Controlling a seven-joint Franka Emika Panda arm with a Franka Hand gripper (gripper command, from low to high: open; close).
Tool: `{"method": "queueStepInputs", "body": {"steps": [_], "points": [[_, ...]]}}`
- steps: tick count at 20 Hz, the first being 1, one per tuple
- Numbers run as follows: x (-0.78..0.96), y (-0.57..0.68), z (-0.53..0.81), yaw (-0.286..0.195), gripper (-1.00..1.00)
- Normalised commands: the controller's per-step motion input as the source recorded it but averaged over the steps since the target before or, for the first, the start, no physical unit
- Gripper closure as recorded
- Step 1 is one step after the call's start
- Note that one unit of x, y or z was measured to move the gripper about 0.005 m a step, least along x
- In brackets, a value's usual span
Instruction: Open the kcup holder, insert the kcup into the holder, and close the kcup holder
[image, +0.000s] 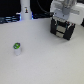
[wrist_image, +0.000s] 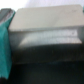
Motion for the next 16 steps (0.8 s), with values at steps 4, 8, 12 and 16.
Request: {"method": "queueStepInputs", "body": {"steps": [4, 8, 12, 16], "points": [[0.93, -0.30, 0.15, -0.099, 1.00], [0.92, -0.32, 0.16, -0.100, 1.00], [0.91, -0.33, 0.14, -0.102, 1.00], [0.90, -0.34, 0.17, -0.102, 1.00]]}}
